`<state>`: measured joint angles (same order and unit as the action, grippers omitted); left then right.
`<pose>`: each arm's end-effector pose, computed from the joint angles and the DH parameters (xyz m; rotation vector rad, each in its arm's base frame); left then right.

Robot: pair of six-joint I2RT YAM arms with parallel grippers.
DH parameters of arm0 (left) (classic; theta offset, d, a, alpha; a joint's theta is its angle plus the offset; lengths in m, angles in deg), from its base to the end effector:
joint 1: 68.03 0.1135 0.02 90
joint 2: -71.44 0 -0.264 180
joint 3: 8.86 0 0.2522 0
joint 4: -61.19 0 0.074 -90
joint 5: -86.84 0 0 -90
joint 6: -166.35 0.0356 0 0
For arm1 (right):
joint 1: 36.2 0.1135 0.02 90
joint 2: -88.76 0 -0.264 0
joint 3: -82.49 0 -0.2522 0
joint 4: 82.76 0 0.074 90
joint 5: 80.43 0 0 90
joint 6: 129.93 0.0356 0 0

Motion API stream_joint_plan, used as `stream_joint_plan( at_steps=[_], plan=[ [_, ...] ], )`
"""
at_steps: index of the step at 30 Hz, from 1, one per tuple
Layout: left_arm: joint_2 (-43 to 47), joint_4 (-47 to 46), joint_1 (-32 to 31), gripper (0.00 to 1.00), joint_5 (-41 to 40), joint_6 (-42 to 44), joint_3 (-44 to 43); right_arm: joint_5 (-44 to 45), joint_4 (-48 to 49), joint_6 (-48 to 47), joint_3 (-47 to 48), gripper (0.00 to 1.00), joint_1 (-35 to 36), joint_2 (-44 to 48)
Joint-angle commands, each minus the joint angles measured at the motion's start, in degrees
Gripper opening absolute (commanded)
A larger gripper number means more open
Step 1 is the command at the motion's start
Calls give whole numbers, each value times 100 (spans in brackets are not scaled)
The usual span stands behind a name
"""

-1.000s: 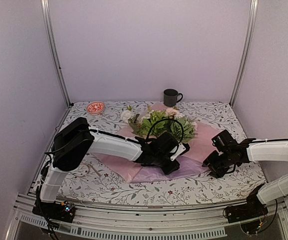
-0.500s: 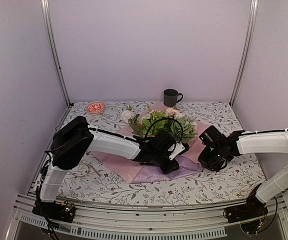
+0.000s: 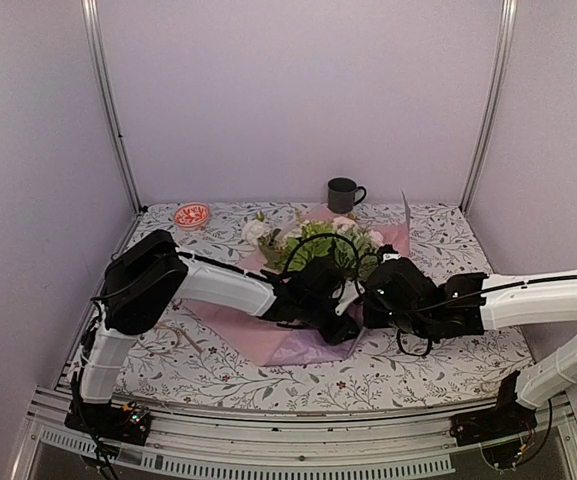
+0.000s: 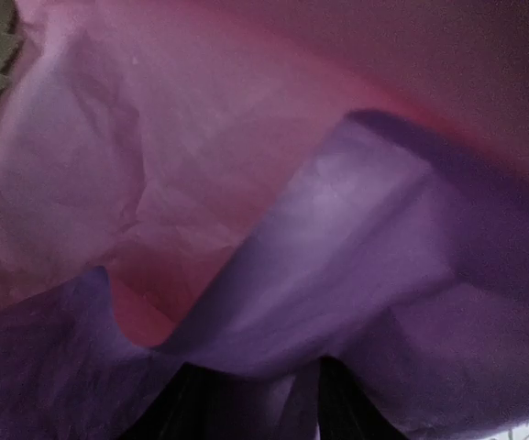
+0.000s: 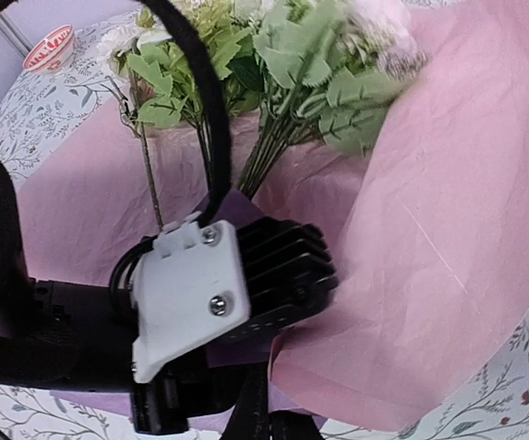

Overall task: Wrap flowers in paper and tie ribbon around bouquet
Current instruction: Pick up the one-fourth-folded wrapping paper from the center of the board, then fold the one-fourth-folded wrapping paper at the center of the board.

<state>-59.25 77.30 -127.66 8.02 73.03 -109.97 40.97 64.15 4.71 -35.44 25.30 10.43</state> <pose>0.2405 -0.4241 0.1112 1.2575 2.1402 -0.7343 0.1483 0.2343 0.2222 -0.0994 2.2899 0.2900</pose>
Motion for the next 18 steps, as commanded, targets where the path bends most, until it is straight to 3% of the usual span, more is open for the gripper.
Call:
stream_joint_plan(
  at_steps=[1, 8, 11, 13, 18],
  plan=[
    [252, -98, 75, 43, 173, -76, 604, 447, 433, -1162, -234, 0, -8, 495],
    [-331, 248, 250, 43, 781, -376, 94, -824, 1337, -3129, -791, 0, -2, 678],
    [-338, 243, 320, 43, 1002, -426, -33, -1645, 1901, -3587, -1013, 0, 2, 490],
    [-237, 133, 380, 43, 1099, -383, 50, -1742, 2222, -3850, -1079, 0, 3, 312],
    [461, -1101, 675, 45, 2019, -646, 815, -1901, 2539, -4196, -1145, 0, 1, -194]
  ],
)
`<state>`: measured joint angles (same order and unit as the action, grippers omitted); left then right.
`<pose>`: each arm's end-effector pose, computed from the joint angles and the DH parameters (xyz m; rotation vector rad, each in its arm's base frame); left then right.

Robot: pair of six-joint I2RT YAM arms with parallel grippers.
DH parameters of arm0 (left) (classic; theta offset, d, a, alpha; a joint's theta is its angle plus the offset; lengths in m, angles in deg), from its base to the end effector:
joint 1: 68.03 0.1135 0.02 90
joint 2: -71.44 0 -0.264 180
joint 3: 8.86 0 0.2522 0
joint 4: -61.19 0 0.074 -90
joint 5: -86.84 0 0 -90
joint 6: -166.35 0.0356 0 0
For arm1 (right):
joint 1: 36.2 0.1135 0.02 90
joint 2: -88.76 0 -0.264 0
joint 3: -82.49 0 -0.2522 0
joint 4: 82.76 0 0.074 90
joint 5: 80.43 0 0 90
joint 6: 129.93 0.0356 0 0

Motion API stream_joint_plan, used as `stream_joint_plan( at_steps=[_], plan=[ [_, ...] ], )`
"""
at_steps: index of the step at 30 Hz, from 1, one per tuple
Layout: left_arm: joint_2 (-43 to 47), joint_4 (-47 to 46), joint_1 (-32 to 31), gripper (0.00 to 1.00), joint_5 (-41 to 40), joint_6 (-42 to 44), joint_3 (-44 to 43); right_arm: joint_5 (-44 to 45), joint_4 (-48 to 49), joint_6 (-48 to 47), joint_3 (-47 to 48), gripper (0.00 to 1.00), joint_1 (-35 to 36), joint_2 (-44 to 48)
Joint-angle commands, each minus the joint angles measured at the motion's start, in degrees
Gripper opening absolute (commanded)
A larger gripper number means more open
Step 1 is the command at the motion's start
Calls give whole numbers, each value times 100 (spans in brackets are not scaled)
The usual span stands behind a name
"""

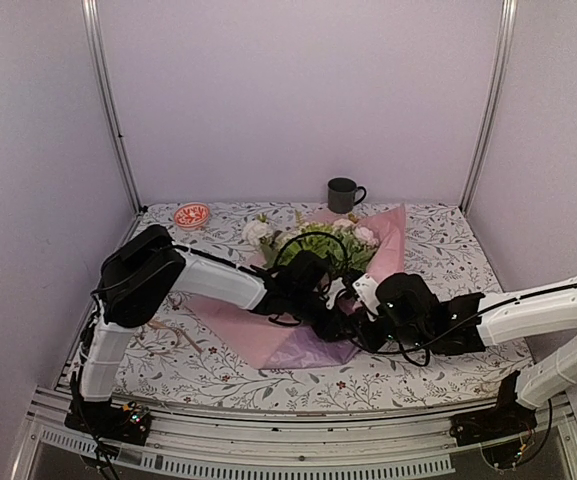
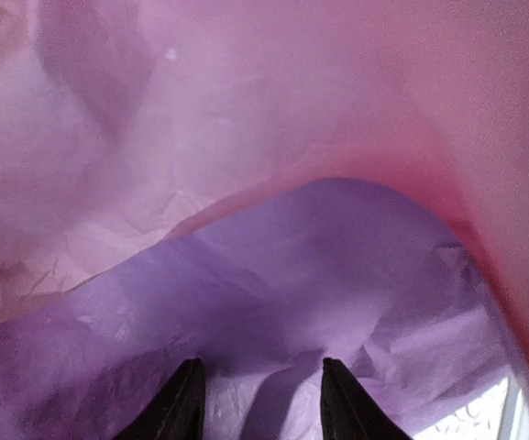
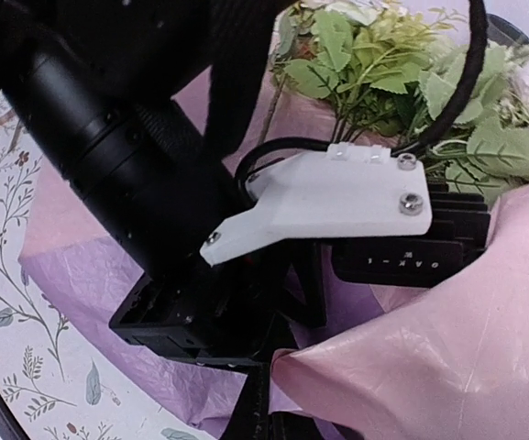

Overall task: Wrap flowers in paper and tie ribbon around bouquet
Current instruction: Fold the one-fourth-folded wrapping paper at the center of the board.

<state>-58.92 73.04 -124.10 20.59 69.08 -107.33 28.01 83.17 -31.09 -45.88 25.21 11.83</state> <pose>0.2572 -0.4080 0.1077 1.2267 2.1654 -0.9995 0.1399 0.2331 0.1945 -0.8332 2.0732 0.3105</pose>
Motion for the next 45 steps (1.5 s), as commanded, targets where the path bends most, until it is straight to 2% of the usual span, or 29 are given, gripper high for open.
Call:
stream_joint_plan(
  at_steps=[1, 5, 8, 13, 16, 20, 26, 30, 33, 40, 45],
  plan=[
    [541, -977, 366, 45, 978, -313, 676, -637, 630, -656, -83, 0, 4, -492],
    [954, -1282, 505, 48, 1469, -566, 815, -629, 449, -633, 12, 0, -20, -983],
    [1449, -1322, 556, 49, 1519, -661, 1079, -734, 448, -554, -17, 0, -70, -1133],
    [2421, 72, 755, 47, 681, -788, 1771, -651, 279, -628, 160, 0, -172, -1281],
    [2761, 355, 760, 45, 328, -1061, 2655, -638, 149, -763, 279, 0, -172, -1326],
    [2776, -63, 743, 45, 221, -1225, 3322, -658, -27, -952, 477, 0, -173, -1420],
    [1987, -248, 817, 43, -35, -1153, 3242, -410, -586, -1730, 1238, 0, -6, -1389],
    [1827, -723, 894, 42, 136, -1277, 3363, -943, -426, -2384, 1467, 0, 415, -1409],
    [1555, -863, 964, 41, 261, -1310, 3426, -1368, -477, -2801, 1729, 0, 515, -1839],
    [1707, -1493, 1228, 41, 481, -1428, 3846, -2078, -619, -3134, 2109, 0, 512, -2937],
    [2746, -1835, 1507, 44, 554, -1488, 4308, -2214, -687, -3045, 2182, 0, 295, -3260]
  ],
)
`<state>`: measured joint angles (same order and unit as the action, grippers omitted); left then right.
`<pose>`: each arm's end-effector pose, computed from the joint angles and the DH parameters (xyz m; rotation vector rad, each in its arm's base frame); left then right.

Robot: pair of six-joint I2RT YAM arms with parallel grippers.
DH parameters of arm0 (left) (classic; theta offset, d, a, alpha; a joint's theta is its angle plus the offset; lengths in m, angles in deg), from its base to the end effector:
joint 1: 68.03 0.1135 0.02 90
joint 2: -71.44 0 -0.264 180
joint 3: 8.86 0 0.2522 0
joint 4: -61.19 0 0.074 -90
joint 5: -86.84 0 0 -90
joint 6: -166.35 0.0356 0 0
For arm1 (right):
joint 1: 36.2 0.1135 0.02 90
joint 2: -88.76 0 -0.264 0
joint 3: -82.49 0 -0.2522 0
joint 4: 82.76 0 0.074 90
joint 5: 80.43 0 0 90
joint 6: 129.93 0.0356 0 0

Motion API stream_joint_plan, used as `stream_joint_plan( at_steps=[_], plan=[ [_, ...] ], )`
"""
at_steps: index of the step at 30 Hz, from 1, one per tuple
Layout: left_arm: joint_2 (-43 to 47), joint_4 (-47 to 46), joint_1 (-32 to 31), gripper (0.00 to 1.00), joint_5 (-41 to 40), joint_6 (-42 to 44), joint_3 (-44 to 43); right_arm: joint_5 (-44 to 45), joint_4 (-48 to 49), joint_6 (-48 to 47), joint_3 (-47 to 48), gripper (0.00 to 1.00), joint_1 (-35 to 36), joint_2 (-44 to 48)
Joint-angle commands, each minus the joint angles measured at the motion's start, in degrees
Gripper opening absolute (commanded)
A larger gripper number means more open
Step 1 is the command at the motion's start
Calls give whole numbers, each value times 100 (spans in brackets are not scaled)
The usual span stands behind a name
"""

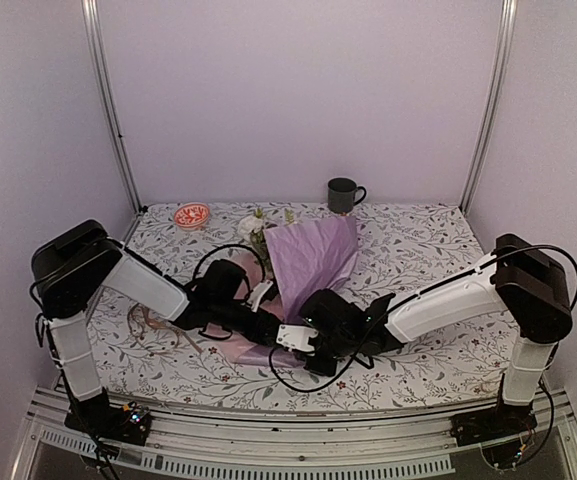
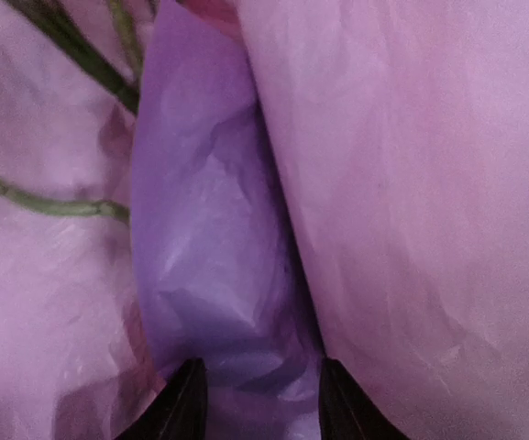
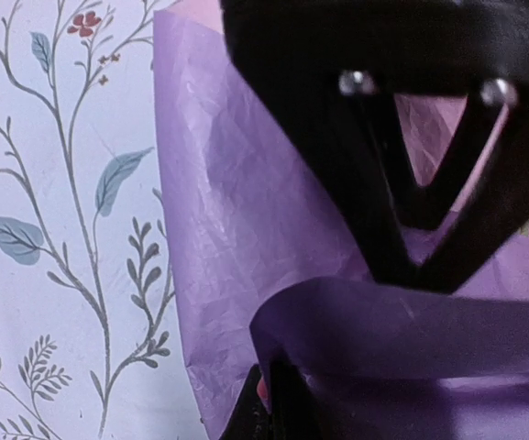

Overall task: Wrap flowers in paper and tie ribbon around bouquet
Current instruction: Fold the one-fourth-folded wrapping paper at the center of the board.

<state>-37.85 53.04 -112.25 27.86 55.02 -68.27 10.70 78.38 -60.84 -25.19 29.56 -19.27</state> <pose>0.2364 -0.2557 0.1003 0.7877 2.3496 -1.1703 0.1526 0.3371 0.1280 -1.7426 1.8586 0.2872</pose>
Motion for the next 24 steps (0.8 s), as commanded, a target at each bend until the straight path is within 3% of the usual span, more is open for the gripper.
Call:
stream_joint_plan(
  at_steps=[1, 5, 8, 10, 12, 13, 15, 19, 21, 22, 24],
  plan=[
    [933, 239, 366, 46, -212, -49, 427, -490, -217, -12, 100, 0, -164, -153],
    [2109, 721, 580, 52, -585, 42, 409, -463, -228, -22, 85, 0, -177, -197],
    [2828, 232, 609, 60, -532, 181, 587, -442, -221, -23, 111, 0, -192, -235],
    [3005, -326, 527, 77, -456, 178, 632, -452, -219, -19, 123, 0, -186, -251],
    [2784, -507, 386, 85, -487, 266, 402, -448, -219, -23, 144, 0, -186, -271],
    [2567, -319, 354, 86, -465, 306, 133, -428, -224, -40, 142, 0, -188, -267],
    [2065, 325, 255, 98, -605, 488, -539, -403, -228, -66, 156, 0, -186, -248],
    [1352, 1097, 127, 99, -891, 769, -1270, -373, -236, -76, 165, 0, -186, -206],
    [1208, 1192, 129, 91, -1054, 792, -1451, -350, -252, -80, 162, 0, -186, -178],
    [1156, 1191, 166, 80, -1129, 765, -1494, -358, -266, -92, 156, 0, -186, -173],
    [1032, 1212, 324, 33, -1076, 629, -1622, -359, -301, -113, 153, 0, -191, -133]
  ],
)
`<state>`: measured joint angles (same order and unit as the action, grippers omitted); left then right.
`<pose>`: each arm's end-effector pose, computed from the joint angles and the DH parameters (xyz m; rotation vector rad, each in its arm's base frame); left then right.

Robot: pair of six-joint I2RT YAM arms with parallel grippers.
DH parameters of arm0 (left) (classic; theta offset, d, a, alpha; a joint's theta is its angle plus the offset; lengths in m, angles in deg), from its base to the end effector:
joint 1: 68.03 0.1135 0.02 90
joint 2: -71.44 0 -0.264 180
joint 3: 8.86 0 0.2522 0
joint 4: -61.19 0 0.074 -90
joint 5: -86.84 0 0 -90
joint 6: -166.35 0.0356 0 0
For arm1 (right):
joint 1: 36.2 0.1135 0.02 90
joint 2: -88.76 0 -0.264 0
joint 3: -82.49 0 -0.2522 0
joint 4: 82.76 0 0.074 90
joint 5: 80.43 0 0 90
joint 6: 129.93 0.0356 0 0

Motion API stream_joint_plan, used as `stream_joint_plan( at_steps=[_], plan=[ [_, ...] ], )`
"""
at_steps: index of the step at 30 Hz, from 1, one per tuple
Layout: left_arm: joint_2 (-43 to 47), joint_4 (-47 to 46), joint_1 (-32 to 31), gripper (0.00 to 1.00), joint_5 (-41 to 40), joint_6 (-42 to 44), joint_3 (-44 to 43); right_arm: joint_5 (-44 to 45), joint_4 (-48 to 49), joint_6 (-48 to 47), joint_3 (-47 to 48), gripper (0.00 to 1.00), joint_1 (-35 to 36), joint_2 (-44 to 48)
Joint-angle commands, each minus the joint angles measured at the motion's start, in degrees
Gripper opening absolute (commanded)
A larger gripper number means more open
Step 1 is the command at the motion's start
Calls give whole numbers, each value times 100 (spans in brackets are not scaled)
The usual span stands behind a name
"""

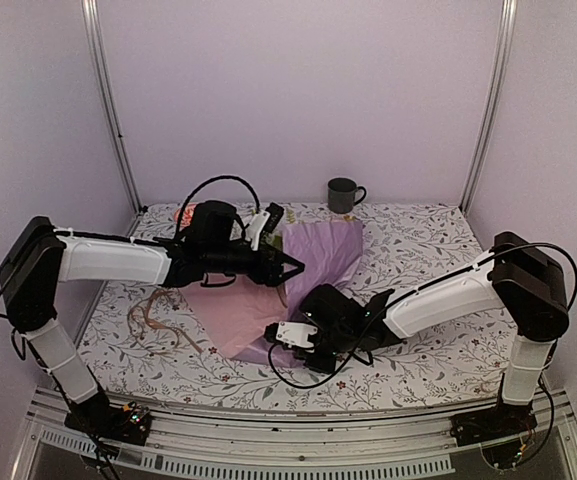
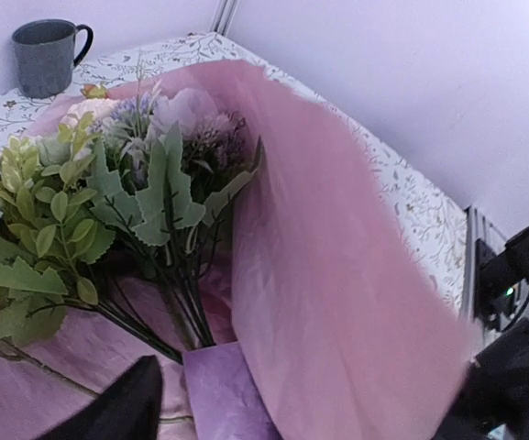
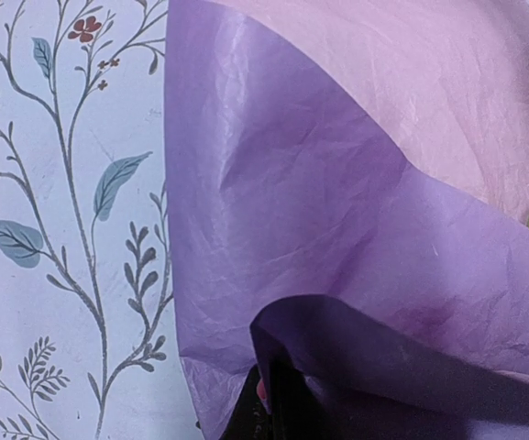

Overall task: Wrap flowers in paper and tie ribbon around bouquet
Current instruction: Fold the one-fourth-folded wrapping paper at the center of the board.

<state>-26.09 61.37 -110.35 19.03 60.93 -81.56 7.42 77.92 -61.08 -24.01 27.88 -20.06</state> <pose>0.2722 -0.2661 0.2241 0.7472 1.9910 -1.0114 0.1624 0.3373 0.1282 -1.7441 1.8731 0.3432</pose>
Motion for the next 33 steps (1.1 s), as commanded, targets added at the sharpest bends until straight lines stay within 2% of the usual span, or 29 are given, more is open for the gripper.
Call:
stream_joint_plan(
  at_steps=[1, 2, 3, 7, 8, 11, 13, 15, 16, 18, 19, 22, 24, 29, 31, 33],
  plan=[
    [-192, 370, 224, 9, -26, -32, -337, -17, -265, -91, 35, 0, -18, -34],
    [-242, 335, 298, 0, 155, -81, -347, 1, -280, -99, 37, 0, -18, -9],
    [-264, 297, 344, 0, 273, -92, -331, 10, -317, -100, 37, 0, -18, 18],
    [-500, -64, 809, 0, -217, -187, 306, -68, -594, 50, 14, 17, -22, 405],
    [-692, -118, 989, 0, -54, -278, 359, -153, -617, 149, -61, 21, -23, 512],
    [-1204, -423, 1186, 0, 325, -380, 505, -486, -694, 360, -267, 42, -25, 1136],
    [-1437, -680, 1192, 0, 421, -489, 572, -753, -893, 526, -279, 48, -31, 1598],
    [-1661, -984, 1198, 0, 448, -582, 702, -1441, -958, 636, -301, 52, -282, 2218],
    [-1720, -1128, 1197, 0, 454, -611, 768, -2084, -864, 703, -322, 55, -541, 2510],
    [-1777, -1241, 1205, 0, 462, -631, 821, -3223, -204, 1148, -523, 64, -1188, 2896],
    [-1792, -1260, 1202, 0, 463, -637, 837, -3461, 242, 1385, -632, 65, -1381, 2923],
    [-1813, -1400, 1207, 0, 413, -739, 935, -4022, 1584, 1995, -687, 53, -1510, 2294],
    [-1798, -1406, 1239, 0, 327, -772, 970, -4069, 1883, 2378, -343, 47, -1512, 1603],
    [-1672, -1194, 1251, 0, 142, -747, 945, -4436, 1701, 2633, -79, 38, -1513, 128],
    [-1581, -1192, 1261, 0, -36, -751, 970, -4073, 1371, 2600, -241, 36, -1524, -58],
    [-1575, -1130, 1262, 0, -200, -661, 951, -3574, 1071, 2656, -627, 34, -1571, 126]
  ],
)
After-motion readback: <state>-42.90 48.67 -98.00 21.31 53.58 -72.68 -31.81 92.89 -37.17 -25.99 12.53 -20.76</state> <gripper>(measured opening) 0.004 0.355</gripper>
